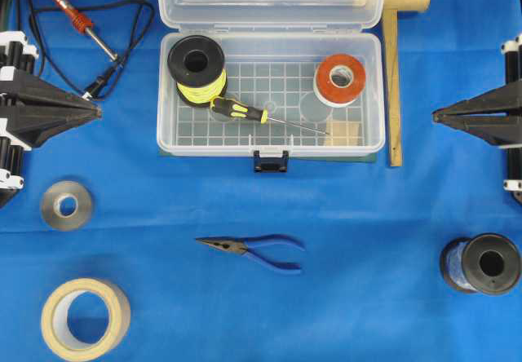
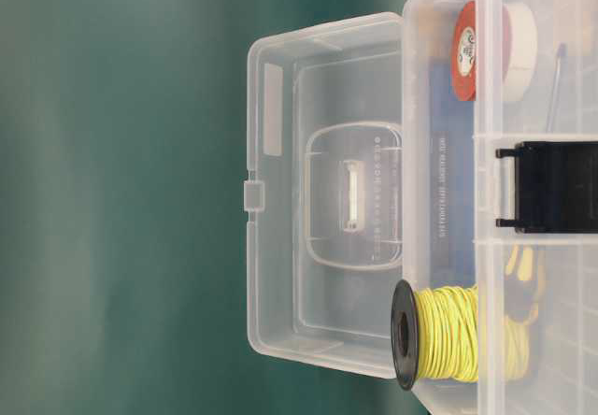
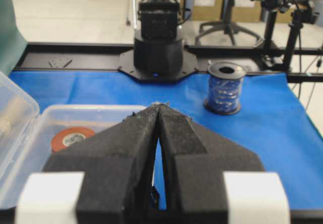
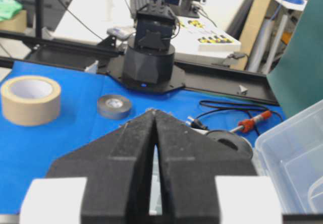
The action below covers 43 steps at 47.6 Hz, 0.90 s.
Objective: Pick the screwdriver from the toolbox among several items.
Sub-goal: 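Move the right gripper over the toolbox toward the yellow-black screwdriver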
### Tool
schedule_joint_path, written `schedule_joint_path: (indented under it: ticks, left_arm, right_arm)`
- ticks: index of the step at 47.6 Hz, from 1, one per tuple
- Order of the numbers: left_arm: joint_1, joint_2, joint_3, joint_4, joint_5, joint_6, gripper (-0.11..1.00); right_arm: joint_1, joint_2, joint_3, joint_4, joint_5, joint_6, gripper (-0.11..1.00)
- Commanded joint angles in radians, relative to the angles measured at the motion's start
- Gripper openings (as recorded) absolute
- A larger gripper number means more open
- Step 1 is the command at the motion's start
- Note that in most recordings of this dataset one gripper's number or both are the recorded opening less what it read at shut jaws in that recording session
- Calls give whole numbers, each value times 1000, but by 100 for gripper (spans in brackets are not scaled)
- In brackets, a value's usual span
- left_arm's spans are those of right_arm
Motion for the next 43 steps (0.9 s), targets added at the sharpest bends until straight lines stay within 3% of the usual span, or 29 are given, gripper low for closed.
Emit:
schedule_joint_path:
  ticks: [1, 9, 22, 28, 33, 41, 43]
  left_arm:
    - [3, 8, -18, -25, -9, 8, 0]
    - [2, 11, -18, -25, -11, 8, 0]
    - [3, 14, -17, -26, -8, 6, 0]
    - [5, 15, -17, -26, -8, 6, 0]
    - [5, 14, -15, -26, -9, 6, 0]
    - [8, 14, -15, -28, -9, 6, 0]
    - [9, 14, -15, -28, -9, 6, 0]
  right_arm:
    - [-25, 6, -35, 11, -3, 8, 0]
    - [-112, 95, -153, 72, 149, 37, 0]
    - [-178, 407, -460, 80, 502, 61, 0]
    - [-213, 554, -581, 81, 609, 110, 2]
    - [-238, 690, -692, 77, 698, 146, 23]
    - [-242, 873, -847, 63, 831, 152, 72]
    - [-245, 930, -890, 61, 862, 153, 78]
